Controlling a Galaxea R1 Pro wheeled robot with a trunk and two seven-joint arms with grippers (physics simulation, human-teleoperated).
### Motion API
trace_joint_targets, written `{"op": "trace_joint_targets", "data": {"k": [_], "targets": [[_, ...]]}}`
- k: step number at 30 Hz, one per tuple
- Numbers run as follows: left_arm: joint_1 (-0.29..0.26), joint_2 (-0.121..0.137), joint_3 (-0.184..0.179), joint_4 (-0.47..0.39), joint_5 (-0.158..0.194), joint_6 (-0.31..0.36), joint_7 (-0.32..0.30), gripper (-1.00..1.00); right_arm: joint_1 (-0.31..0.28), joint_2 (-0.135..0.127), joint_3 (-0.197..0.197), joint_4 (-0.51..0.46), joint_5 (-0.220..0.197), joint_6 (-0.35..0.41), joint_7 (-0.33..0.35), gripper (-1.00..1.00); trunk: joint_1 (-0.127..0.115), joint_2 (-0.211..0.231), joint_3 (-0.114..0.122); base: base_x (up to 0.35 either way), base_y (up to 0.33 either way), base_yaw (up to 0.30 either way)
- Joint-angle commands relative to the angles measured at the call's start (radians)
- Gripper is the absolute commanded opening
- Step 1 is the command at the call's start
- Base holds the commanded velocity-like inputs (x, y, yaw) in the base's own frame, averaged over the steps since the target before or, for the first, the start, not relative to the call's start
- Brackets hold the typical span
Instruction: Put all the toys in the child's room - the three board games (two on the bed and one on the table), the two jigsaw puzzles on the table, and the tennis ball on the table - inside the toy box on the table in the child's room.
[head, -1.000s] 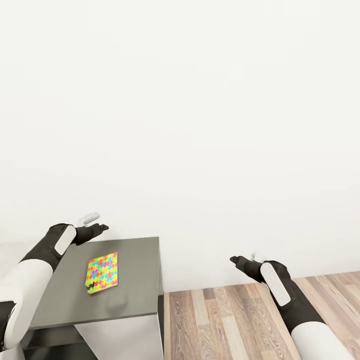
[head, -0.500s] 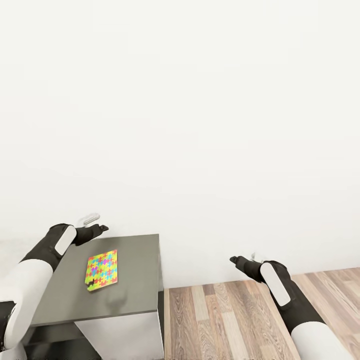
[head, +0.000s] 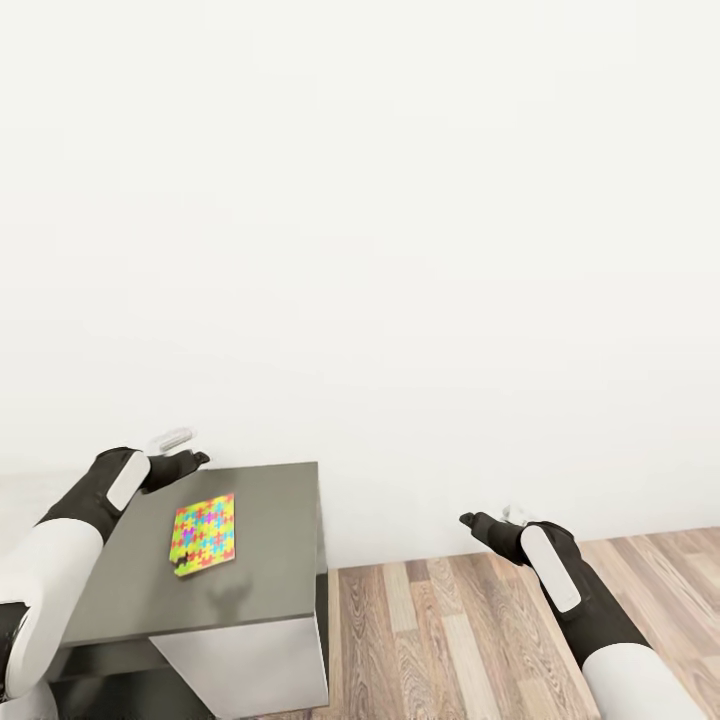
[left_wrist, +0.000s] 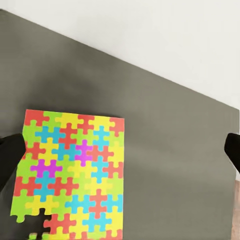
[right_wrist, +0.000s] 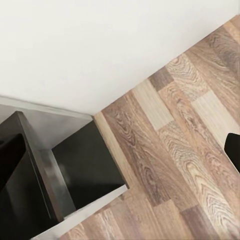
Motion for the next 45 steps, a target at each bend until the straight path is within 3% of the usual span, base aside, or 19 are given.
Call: {"op": "trace_joint_targets", "data": {"k": [1, 4, 10, 45], "targets": [[-0.001, 0.0, 0.003, -0.001, 0.01, 0.001, 0.03, 1.0, -0.001, 0.0, 0.001, -0.002, -0.011, 0.002, -0.009, 1.0, 0.001, -0.002, -0.004, 0.0, 0.0, 0.0], [-0.001, 0.0, 0.005, -0.001, 0.01, -0.012, 0.088, 1.0, -0.001, 0.0, 0.001, -0.002, -0.011, 0.002, -0.009, 1.0, 0.001, -0.002, -0.009, 0.0, 0.0, 0.0], [-0.001, -0.002, 0.006, -0.001, 0.01, -0.019, 0.128, 1.0, -0.001, 0.0, 0.002, -0.002, -0.011, 0.002, -0.008, 1.0, 0.001, -0.002, -0.019, 0.0, 0.0, 0.0], [-0.001, -0.009, -0.02, 0.0, 0.007, -0.054, 0.135, 1.0, -0.001, 0.0, 0.002, -0.003, -0.011, 0.003, -0.005, 1.0, 0.001, -0.002, -0.076, 0.0, 0.0, -0.019]]}}
